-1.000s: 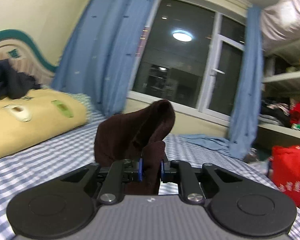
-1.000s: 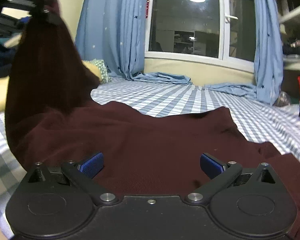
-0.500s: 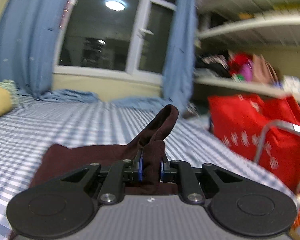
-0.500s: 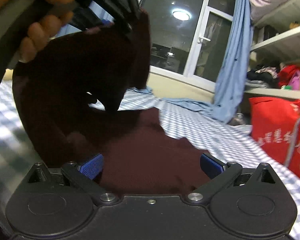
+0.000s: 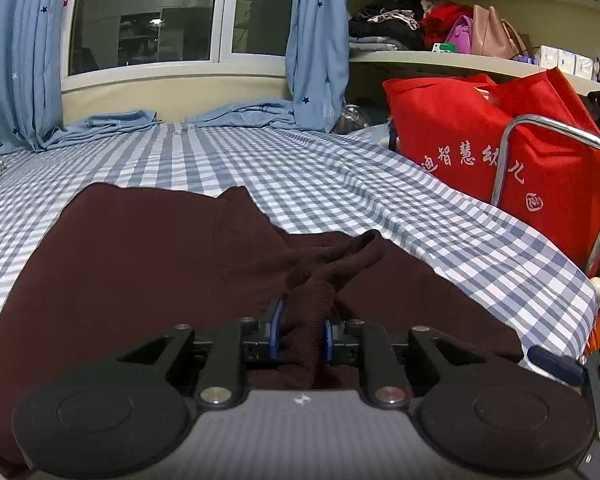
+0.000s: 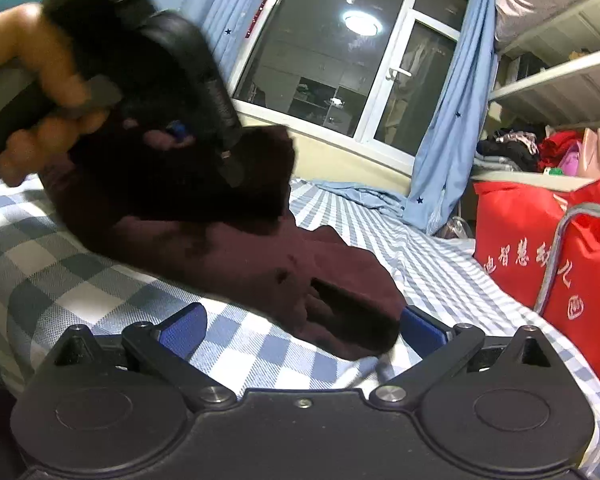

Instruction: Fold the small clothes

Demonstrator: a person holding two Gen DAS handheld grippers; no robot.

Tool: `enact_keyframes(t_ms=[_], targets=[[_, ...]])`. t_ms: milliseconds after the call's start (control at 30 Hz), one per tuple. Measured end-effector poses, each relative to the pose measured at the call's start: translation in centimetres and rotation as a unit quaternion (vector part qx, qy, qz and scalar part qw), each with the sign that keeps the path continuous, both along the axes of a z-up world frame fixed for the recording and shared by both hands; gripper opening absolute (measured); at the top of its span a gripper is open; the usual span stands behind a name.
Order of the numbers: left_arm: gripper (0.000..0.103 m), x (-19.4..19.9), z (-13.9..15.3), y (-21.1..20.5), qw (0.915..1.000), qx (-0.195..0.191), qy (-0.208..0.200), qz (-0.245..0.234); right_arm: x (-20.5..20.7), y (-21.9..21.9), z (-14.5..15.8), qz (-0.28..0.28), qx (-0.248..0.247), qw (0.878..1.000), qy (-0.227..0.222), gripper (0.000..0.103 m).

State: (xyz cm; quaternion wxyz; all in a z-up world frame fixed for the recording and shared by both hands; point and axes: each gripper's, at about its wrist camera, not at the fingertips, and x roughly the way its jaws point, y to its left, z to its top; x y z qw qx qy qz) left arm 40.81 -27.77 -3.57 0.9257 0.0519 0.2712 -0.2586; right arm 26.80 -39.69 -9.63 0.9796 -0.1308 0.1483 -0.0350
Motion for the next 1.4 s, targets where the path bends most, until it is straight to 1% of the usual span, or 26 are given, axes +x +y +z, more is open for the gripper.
enact_keyframes(t_ms=[33,67,100,167,233,300,400,467,500,600,733,833,900,1000,1067,1133,1200,1233,1267,1300,1367,1400], targets=[[0.026,-0.2,0.0,0.3,1.0000,-0.002,0.002,-0.002,-0.1,-0.3,0.0,-0.002,0.007,1.000,0.000,0.103],[0.044,-0.3,0.1,0.7,0.9999,-0.008,0.008,-0.009,-0.2,-0.5,0.1,-0.005,0.013,1.000,0.002,0.103],[0.058,-0.5,0.1,1.1,0.9995,-0.022,0.019,-0.017,-0.2,-0.6,0.2,-0.008,0.018,1.000,0.004,0.103],[0.067,-0.9,0.2,1.6,0.9986,-0.039,0.025,-0.025,-0.4,-1.0,0.3,-0.012,0.028,1.000,0.006,0.103],[0.074,-1.8,0.4,1.8,0.9987,-0.034,0.014,-0.035,-0.6,-1.4,0.4,-0.015,0.038,0.999,0.009,0.103],[0.086,-2.8,1.0,2.2,0.9988,-0.030,0.002,-0.038,-0.8,-1.6,0.6,-0.018,0.044,0.999,0.010,0.103],[0.096,-4.6,2.0,3.3,0.9984,-0.034,-0.017,-0.042,-1.3,-2.0,0.8,-0.023,0.048,0.999,0.008,0.103],[0.100,-5.8,2.7,4.2,0.9982,-0.029,-0.034,-0.039,-1.6,-2.2,1.1,-0.025,0.051,0.998,0.004,0.103],[0.102,-6.4,3.0,4.7,0.9981,-0.026,-0.043,-0.036,-1.7,-2.3,1.2,-0.026,0.054,0.998,0.001,0.103],[0.102,-8.1,4.1,6.4,0.9977,-0.020,-0.063,-0.015,-2.0,-2.6,1.7,-0.025,0.071,0.997,-0.005,0.103],[0.102,-9.7,4.8,9.3,0.9965,-0.019,-0.074,0.032,-1.7,-3.1,2.6,-0.011,0.115,0.993,-0.007,0.103],[0.102,-10.0,4.4,10.9,0.9934,0.009,-0.089,0.072,-1.3,-3.3,3.3,0.011,0.157,0.988,-0.007,0.103],[0.102,-9.6,3.7,11.4,0.9910,0.036,-0.089,0.093,-0.5,-3.6,4.0,0.036,0.195,0.980,-0.001,0.103],[0.102,-8.7,2.5,11.7,0.9878,0.066,-0.089,0.110,1.5,-4.3,5.0,0.072,0.267,0.961,0.010,0.102],[0.102,-7.9,1.8,12.0,0.9866,0.076,-0.082,0.119,3.0,-4.9,5.6,0.089,0.305,0.948,0.020,0.101],[0.102,-7.2,1.2,12.2,0.9873,0.066,-0.069,0.127,5.2,-5.3,6.0,0.100,0.337,0.935,0.040,0.096],[0.102,-6.6,0.8,12.4,0.9875,0.057,-0.061,0.134,7.5,-5.7,6.3,0.100,0.357,0.927,0.060,0.092],[0.102,-6.4,0.7,12.5,0.9870,0.057,-0.059,0.138,8.8,-6.0,6.4,0.097,0.368,0.922,0.070,0.087],[0.100,-6.2,0.5,12.5,0.9866,0.059,-0.059,0.141,9.9,-6.3,6.6,0.098,0.376,0.918,0.076,0.080],[0.098,-6.0,0.4,12.5,0.9861,0.063,-0.061,0.141,10.9,-6.4,6.6,0.098,0.381,0.916,0.081,0.076],[0.094,-5.8,0.1,12.2,0.9851,0.075,-0.066,0.140,13.0,-6.6,6.7,0.086,0.380,0.916,0.097,0.062],[0.093,-5.6,0.0,12.1,0.9851,0.080,-0.067,0.137,14.0,-6.6,6.6,0.083,0.380,0.915,0.106,0.060]])
